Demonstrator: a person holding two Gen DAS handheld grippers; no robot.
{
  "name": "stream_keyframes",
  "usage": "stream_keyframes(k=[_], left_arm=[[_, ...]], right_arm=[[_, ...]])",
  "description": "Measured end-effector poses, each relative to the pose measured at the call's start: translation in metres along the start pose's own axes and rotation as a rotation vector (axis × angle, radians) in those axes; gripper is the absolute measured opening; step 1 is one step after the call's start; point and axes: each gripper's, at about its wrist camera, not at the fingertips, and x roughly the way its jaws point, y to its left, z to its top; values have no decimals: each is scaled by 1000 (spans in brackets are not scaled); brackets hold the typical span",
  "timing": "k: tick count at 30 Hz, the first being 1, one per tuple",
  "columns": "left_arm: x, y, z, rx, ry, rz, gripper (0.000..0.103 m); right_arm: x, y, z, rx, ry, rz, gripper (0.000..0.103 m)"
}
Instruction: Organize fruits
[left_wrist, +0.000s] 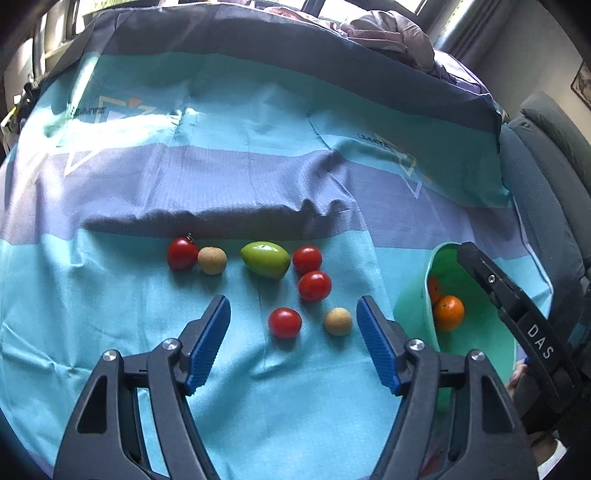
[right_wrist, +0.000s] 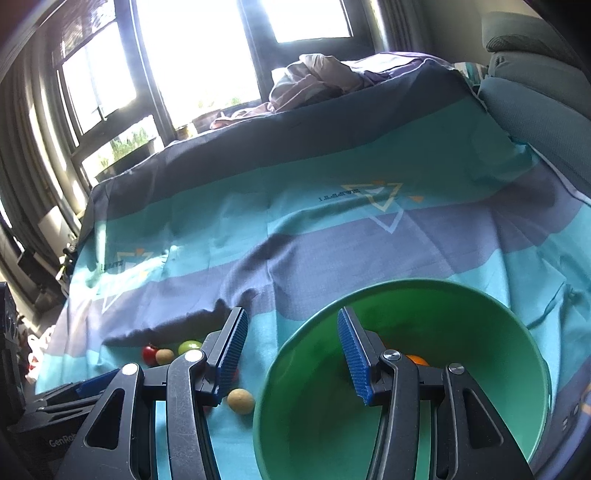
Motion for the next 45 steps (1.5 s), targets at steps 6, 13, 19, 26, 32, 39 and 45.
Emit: stream_keyframes(k=[6, 13, 19, 26, 32, 39, 45], left_arm=[[1, -6, -2, 36, 22, 24, 71], [6, -7, -4, 65, 41, 55, 71], [5, -8, -4, 84, 26, 59, 71], [15, -6, 0, 76, 26, 65, 70], [30, 1, 3, 54, 68, 75, 65], [47, 16, 0, -25, 143, 40, 45], [62, 12, -6, -50, 187, -5, 38]], right_arm=[[0, 6, -1, -12, 5, 22, 52], [2, 8, -2, -11, 28, 27, 52], [2, 9, -1, -1, 60, 49, 52], [4, 14, 9, 90, 166, 251, 52], [24, 43, 26, 25, 287, 258, 49], [78, 74, 18, -99, 433, 184, 30], [104, 84, -2, -185, 522, 81, 30]])
